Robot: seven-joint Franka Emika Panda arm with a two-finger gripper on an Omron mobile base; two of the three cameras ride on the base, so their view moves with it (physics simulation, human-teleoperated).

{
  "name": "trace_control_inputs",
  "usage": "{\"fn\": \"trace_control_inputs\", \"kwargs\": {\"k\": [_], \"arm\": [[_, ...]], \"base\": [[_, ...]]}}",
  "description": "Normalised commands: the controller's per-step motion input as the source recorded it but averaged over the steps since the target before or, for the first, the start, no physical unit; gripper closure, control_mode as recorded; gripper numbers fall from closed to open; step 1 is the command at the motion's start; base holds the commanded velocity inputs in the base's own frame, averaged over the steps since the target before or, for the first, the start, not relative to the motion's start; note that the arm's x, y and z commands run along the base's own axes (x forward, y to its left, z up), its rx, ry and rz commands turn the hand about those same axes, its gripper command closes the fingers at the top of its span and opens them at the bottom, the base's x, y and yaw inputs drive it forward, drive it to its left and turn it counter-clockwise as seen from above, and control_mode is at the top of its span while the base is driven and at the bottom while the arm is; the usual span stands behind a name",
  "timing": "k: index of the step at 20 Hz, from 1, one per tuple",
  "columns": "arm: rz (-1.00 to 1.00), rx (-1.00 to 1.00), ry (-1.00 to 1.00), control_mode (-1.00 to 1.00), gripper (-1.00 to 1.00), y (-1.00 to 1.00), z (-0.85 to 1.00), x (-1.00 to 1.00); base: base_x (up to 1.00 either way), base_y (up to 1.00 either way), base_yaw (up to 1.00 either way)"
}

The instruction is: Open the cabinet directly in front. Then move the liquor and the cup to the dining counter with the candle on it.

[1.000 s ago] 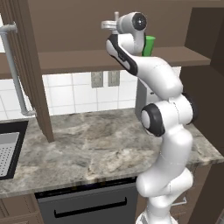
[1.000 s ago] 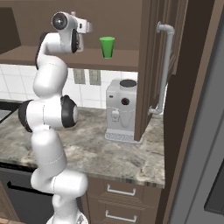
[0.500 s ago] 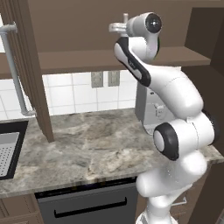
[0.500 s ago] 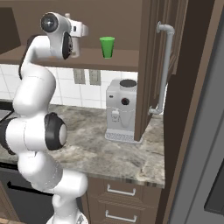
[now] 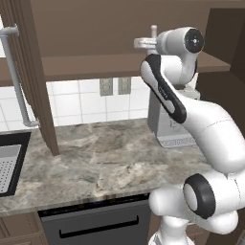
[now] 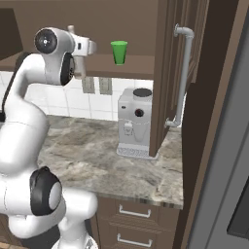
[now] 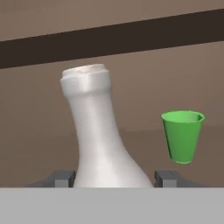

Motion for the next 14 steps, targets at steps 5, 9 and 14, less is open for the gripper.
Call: {"fn": "trace_control_inputs", "kwargs": {"k": [5,9,14], "arm": [[0.00,0.00,0.08,-1.00,1.00,-0.01,-0.58,-1.00],[0.00,0.00,0.08,-1.00,1.00,0.00,-0.63,-1.00],[0.00,0.03,-0.10,-1.00,1.00,-0.01,-0.26,-1.00]], "base": [[0.00,0.00,0.00],[0.00,0.00,0.00],[0.00,0.00,0.00]]}}
